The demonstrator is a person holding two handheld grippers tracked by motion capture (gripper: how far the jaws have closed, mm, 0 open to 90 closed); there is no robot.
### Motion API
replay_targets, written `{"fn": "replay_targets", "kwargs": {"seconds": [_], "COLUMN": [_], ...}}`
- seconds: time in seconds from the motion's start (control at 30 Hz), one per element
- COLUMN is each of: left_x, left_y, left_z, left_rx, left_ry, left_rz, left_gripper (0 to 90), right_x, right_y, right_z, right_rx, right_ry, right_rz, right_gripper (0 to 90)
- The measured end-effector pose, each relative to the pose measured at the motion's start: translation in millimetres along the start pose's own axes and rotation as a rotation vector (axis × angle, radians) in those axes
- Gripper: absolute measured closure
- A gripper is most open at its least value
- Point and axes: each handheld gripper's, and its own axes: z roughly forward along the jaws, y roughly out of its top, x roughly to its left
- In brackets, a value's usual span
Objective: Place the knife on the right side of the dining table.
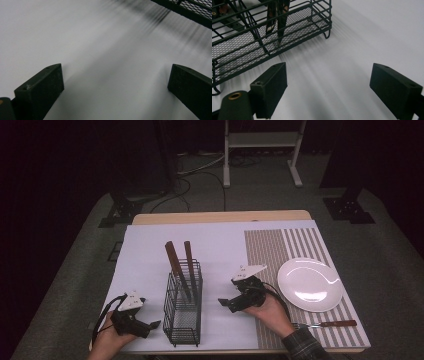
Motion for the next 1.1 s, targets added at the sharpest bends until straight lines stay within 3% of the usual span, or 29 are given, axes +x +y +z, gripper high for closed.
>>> {"fn": "replay_targets", "kwargs": {"seconds": [0.73, 1.1], "left_x": [0.1, -0.1], "left_y": [-0.1, -0.2], "left_z": [-0.1, 0.2], "left_rx": [-0.001, -0.003], "left_ry": [0.001, 0.0], "left_rz": [0.001, -0.003], "left_gripper": [0.0, 0.0], "right_x": [-4.4, -6.2], "right_y": [27.2, 44.5], "right_z": [-9.9, -15.2], "right_rx": [-0.052, -0.091], "right_ry": [0.022, 0.042], "right_rz": [0.009, -0.008], "right_gripper": [14.9, 15.0]}}
